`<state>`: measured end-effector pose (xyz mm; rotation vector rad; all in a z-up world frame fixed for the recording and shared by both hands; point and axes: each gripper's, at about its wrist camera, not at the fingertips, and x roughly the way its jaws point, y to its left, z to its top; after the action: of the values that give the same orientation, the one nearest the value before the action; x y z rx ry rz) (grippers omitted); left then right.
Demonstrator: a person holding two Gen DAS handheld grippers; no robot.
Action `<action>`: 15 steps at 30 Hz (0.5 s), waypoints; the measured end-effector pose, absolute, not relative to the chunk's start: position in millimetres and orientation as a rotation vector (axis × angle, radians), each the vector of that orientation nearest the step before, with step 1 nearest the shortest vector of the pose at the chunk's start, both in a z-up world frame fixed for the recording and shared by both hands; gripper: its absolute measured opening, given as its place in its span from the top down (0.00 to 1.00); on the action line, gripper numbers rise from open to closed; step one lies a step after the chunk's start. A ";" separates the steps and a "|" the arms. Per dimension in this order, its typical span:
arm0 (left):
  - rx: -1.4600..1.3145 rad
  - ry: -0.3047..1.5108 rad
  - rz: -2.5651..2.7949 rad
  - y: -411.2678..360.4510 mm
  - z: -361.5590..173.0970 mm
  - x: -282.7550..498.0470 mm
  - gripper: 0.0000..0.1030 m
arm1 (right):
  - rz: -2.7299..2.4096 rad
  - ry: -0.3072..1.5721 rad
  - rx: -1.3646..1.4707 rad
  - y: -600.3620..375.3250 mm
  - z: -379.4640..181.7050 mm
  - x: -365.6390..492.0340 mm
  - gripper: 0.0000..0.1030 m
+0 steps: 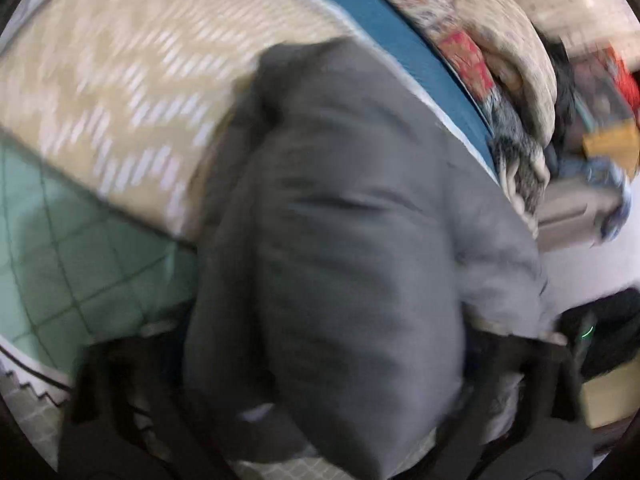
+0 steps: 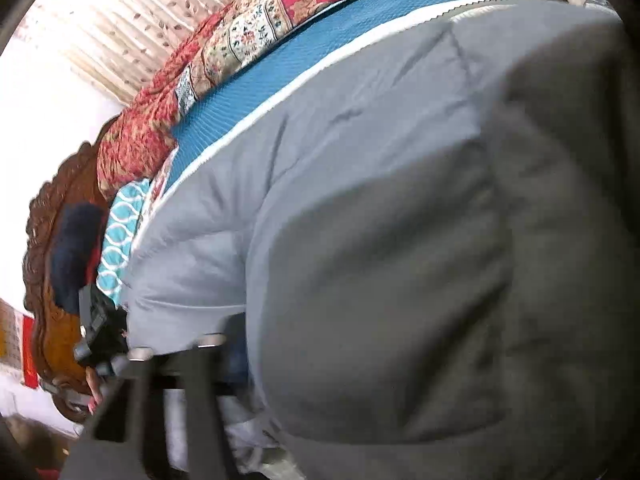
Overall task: Fold large clothes
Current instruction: 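Carry the folded grey jacket onto the bed with both grippers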
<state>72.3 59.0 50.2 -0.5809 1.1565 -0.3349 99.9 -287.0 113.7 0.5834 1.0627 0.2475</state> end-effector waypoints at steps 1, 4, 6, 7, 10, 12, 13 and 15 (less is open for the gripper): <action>-0.537 1.142 -0.360 53.0 64.8 74.5 0.61 | 0.248 1.055 0.566 -282.6 123.0 101.8 0.98; -0.539 1.026 -0.409 65.1 109.1 84.9 0.74 | 0.307 0.993 0.474 -256.1 172.7 115.5 1.00; -0.562 0.932 -0.416 82.7 137.4 92.9 0.74 | 0.352 0.922 0.384 -226.3 216.3 133.1 1.00; -0.563 0.872 -0.406 97.4 155.8 98.8 0.74 | 0.372 0.893 0.359 -214.8 230.9 141.8 1.00; -0.569 0.746 -0.358 144.3 196.6 114.2 0.74 | 0.452 0.800 0.276 -164.0 277.5 188.3 1.00; -0.556 0.680 -0.290 183.7 223.0 130.7 0.74 | 0.507 0.774 0.235 -124.4 296.1 228.3 1.00; -0.533 0.653 -0.246 203.1 235.3 140.2 0.74 | 0.550 0.766 0.216 -92.9 304.2 260.7 1.00; -0.470 0.607 -0.135 244.6 257.6 157.9 0.71 | 0.609 0.765 0.185 -39.7 309.1 317.8 1.00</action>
<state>157.9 244.6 257.6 -0.4700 0.6070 -0.1348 317.8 -39.7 309.1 0.1851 0.7647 0.6092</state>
